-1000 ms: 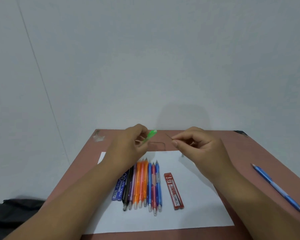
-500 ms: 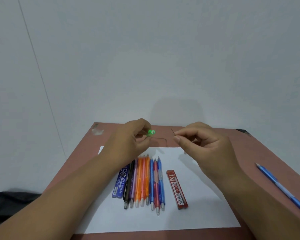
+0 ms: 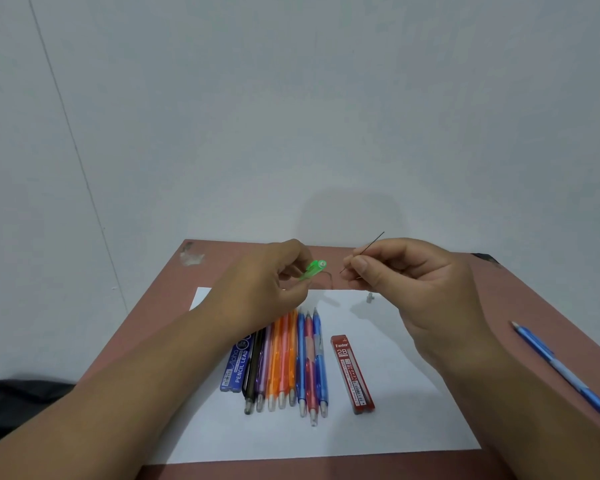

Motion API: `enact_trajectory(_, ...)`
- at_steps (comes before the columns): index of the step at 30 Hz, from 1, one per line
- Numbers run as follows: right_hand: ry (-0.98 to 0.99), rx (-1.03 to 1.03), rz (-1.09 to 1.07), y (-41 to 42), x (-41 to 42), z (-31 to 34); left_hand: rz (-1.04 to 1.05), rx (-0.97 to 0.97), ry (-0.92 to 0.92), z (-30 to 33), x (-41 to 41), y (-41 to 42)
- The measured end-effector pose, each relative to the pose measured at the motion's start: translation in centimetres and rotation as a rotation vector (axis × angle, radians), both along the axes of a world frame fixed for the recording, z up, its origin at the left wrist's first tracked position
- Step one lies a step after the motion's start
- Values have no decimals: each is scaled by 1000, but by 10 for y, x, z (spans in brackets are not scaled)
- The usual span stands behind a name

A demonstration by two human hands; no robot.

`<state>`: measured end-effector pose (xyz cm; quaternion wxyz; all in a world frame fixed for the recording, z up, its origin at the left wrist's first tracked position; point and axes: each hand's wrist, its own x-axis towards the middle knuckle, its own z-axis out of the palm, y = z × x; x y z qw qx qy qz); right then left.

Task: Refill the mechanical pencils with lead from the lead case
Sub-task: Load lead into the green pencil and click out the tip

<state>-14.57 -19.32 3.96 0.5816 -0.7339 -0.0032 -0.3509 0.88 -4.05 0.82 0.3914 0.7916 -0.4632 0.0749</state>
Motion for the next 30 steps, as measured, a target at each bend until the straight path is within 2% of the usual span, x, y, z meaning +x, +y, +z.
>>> enact_trajectory(6,-35,-14,8,1,0,0,-6,-2,-39,0,-2,0)
enact_trajectory(14,-124,-181,25,4,0,-8,-20,-18,-117,-3,1,-3)
enact_trajectory(30,-105,-245,36,4,-1,-8,-28,-26,-131,-6,4,-5)
